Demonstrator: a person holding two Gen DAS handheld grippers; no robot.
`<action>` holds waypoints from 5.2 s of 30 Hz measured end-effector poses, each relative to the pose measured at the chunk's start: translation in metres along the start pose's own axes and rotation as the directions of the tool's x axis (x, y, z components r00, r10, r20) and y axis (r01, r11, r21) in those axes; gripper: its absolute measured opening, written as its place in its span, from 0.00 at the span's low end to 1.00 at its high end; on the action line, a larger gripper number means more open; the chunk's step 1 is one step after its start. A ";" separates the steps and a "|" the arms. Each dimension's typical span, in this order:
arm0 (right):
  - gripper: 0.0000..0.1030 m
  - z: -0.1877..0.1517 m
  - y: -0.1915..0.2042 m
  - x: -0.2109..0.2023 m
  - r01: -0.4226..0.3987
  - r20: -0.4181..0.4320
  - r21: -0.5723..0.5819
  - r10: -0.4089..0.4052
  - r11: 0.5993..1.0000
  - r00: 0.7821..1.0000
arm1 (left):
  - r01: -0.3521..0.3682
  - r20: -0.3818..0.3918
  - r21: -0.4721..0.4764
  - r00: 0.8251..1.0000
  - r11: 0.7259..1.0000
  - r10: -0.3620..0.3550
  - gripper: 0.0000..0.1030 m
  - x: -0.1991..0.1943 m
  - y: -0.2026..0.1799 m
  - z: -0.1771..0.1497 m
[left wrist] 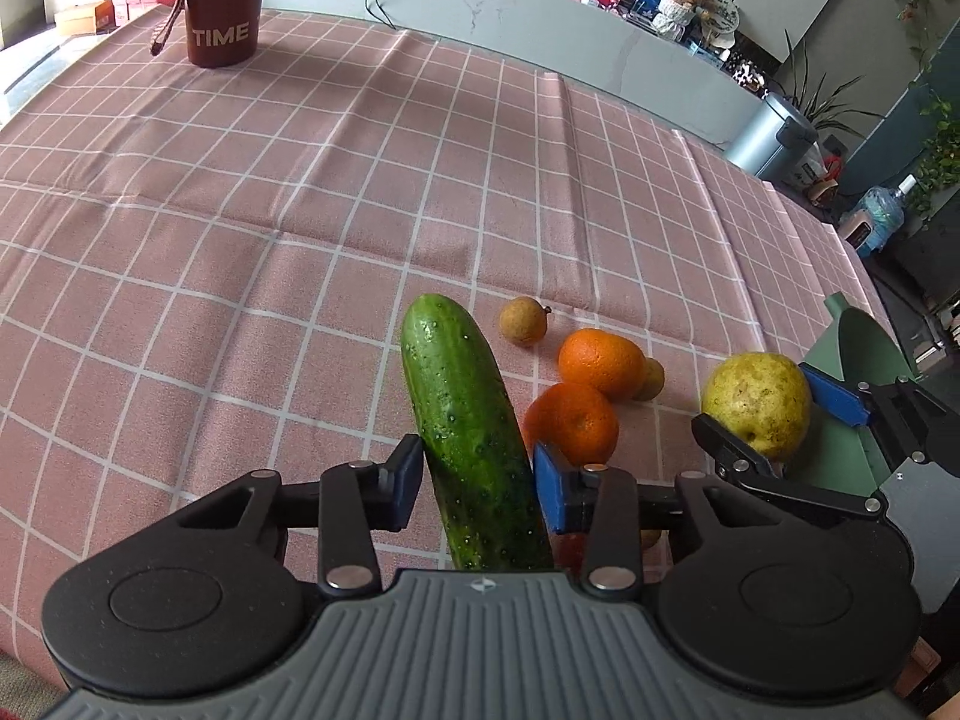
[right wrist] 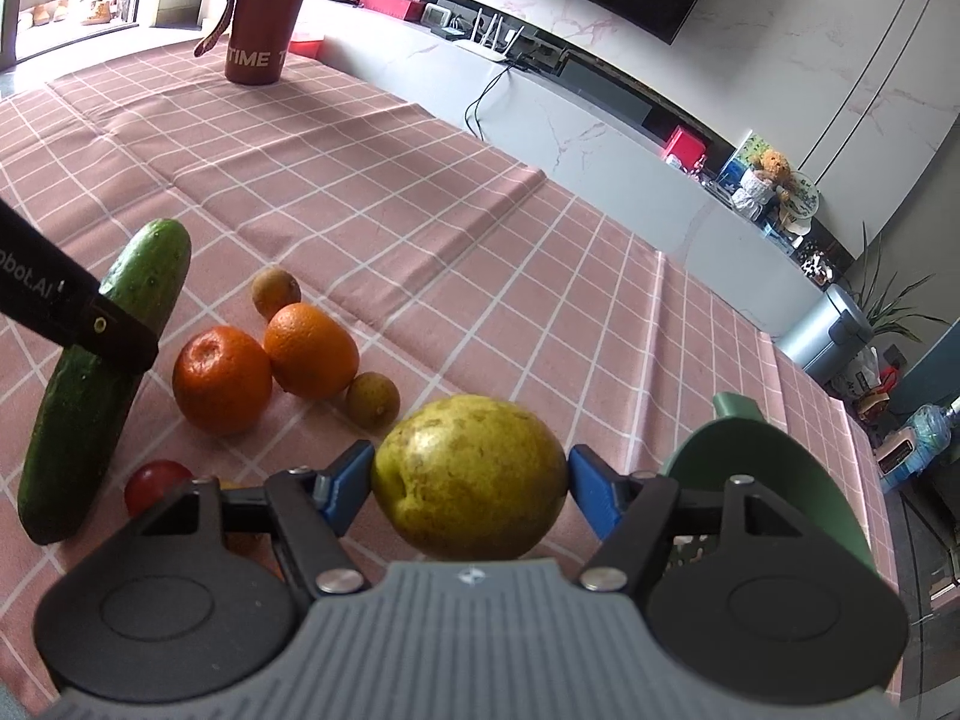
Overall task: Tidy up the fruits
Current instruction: 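Grasp and lift the yellow pear with the right tool while the left tool grasps the cucumber, then carry the pear and cucumber over the green colander and open both tools, then raise both open tools out of the colander, then grasp a mandarin orange with the right tool while the left tool grasps another orange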
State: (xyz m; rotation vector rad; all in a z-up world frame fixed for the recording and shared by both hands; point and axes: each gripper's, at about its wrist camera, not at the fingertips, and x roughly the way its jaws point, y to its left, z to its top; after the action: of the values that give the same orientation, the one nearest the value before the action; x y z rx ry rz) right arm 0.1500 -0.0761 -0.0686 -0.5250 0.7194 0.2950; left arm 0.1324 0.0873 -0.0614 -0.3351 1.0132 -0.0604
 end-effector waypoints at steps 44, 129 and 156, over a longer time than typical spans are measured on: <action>0.65 -0.072 -0.156 -0.075 -0.050 -0.078 0.027 0.052 0.998 0.996 | 0.256 -0.057 0.423 0.965 0.869 -0.257 0.39 -0.012 -0.244 0.003; 0.40 -0.076 -0.039 -0.114 -0.145 0.008 0.583 0.173 0.799 0.985 | 0.195 0.035 0.416 0.973 0.888 -0.230 0.51 -0.063 -0.071 -0.049; 0.46 -0.065 -0.032 -0.048 -0.243 0.002 0.672 0.326 0.700 0.945 | 0.172 -0.130 0.445 0.983 0.879 -0.126 0.58 0.008 -0.068 -0.067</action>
State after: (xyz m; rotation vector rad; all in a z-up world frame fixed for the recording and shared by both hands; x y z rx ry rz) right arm 0.0936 -0.1428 -0.0651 0.2710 0.9644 0.2734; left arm 0.0872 0.0045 -0.0797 0.0229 1.0342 -0.4532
